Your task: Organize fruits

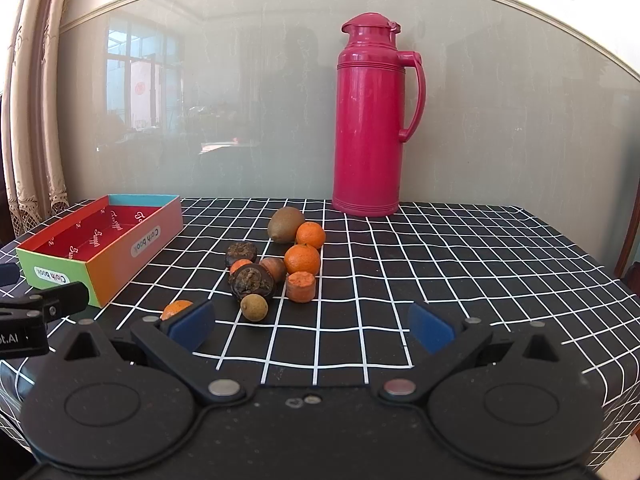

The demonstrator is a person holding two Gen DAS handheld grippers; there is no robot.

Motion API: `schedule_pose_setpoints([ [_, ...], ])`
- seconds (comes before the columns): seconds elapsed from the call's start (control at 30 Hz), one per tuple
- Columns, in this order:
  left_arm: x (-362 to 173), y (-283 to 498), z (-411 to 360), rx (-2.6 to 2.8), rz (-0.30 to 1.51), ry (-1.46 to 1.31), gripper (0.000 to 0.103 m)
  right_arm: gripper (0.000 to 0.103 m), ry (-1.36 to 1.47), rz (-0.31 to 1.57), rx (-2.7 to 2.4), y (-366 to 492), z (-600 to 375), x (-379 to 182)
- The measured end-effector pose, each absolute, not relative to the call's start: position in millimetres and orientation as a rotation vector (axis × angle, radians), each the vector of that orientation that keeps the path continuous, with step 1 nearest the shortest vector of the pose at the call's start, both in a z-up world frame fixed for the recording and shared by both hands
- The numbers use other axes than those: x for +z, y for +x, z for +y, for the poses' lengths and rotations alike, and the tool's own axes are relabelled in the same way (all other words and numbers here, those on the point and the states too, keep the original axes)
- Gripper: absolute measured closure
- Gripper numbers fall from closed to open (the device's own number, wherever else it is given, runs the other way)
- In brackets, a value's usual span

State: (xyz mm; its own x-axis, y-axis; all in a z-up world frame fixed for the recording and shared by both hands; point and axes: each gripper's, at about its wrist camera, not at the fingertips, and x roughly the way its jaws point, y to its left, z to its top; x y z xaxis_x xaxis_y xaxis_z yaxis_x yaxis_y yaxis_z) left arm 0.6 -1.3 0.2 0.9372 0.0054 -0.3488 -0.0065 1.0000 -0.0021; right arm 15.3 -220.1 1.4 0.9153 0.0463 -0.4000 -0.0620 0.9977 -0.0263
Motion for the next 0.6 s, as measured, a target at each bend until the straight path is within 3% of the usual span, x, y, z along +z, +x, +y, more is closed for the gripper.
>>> schedule_pose_setpoints([
  [0.6, -2, 12, -11, 0.003, 0.413, 0.035, 0.0, 0.0, -0.013, 0.404, 0.042, 15, -226, 4],
])
